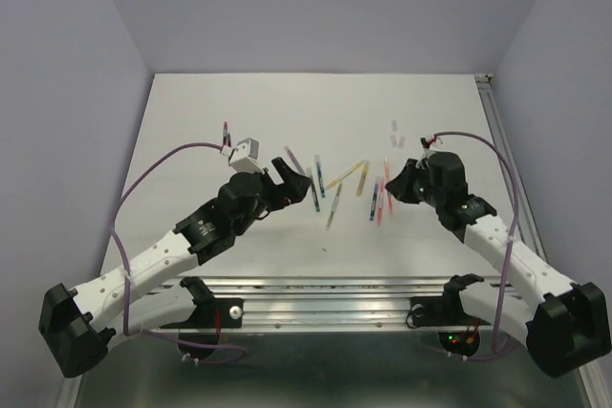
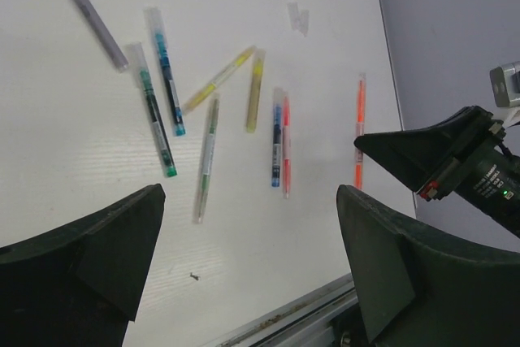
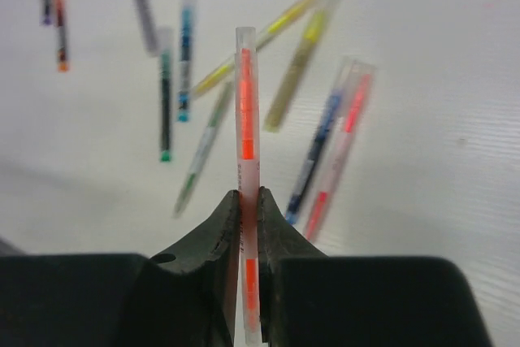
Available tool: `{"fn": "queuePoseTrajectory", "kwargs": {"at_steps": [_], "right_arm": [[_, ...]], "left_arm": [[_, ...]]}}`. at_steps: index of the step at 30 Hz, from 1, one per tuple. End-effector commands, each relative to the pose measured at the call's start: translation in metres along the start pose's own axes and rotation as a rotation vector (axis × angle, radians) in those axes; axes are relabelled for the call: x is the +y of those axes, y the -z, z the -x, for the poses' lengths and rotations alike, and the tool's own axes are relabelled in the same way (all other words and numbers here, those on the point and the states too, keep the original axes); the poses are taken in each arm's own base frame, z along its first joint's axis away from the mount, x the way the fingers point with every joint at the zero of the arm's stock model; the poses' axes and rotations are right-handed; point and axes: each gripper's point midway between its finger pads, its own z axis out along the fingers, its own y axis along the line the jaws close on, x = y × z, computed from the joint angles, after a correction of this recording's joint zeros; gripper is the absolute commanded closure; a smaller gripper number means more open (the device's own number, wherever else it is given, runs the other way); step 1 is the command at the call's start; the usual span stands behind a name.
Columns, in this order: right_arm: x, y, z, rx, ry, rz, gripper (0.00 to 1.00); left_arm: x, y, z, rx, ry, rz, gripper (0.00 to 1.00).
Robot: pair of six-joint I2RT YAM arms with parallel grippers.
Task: Open the pen caps
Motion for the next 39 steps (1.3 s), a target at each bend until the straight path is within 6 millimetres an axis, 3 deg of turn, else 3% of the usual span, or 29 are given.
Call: {"fn": "queuePoseTrajectory", "kwargs": {"at_steps": [1,3,7,12,22,28,35,39], "right_arm": [[0.087,0.046,-0.037,0.1,0.129,0.55,0.99],[0.117,0.069,-0.054,0.114,0.162,0.721,0.99],[0.145,0.096,-0.063,0.1,0.234,0.845,0.99],[0.157,0.088,-0.068,0.135,0.237,0.853,0.99],[0.17,0.088,-0.049,0.057,0.191,0.87,0.99],[0.171,0.081,-0.048,0.072,0.172,0.844,0.99],[0.173,0.073,-0.044,0.064,0.142,0.824,0.99],[0.173,0.071,-0.049,0.09,0.148,0.823,0.99]], "left_arm": [[-0.036,-0.002,-0.007,0.028,0.019,-0.189,0.02],[-0.046,-0.004,-0.015,0.056,0.037,-0.249,0.02],[-0.06,-0.009,-0.026,0.1,0.059,-0.308,0.04],[-0.071,-0.019,-0.034,0.119,0.082,-0.323,0.12],[-0.073,-0.028,-0.042,0.133,0.097,-0.299,0.22],[-0.082,-0.031,-0.047,0.145,0.103,-0.311,0.49],[-0.088,-0.034,-0.056,0.168,0.112,-0.317,1.0],[-0.085,-0.037,-0.057,0.161,0.126,-0.3,1.0]]}}
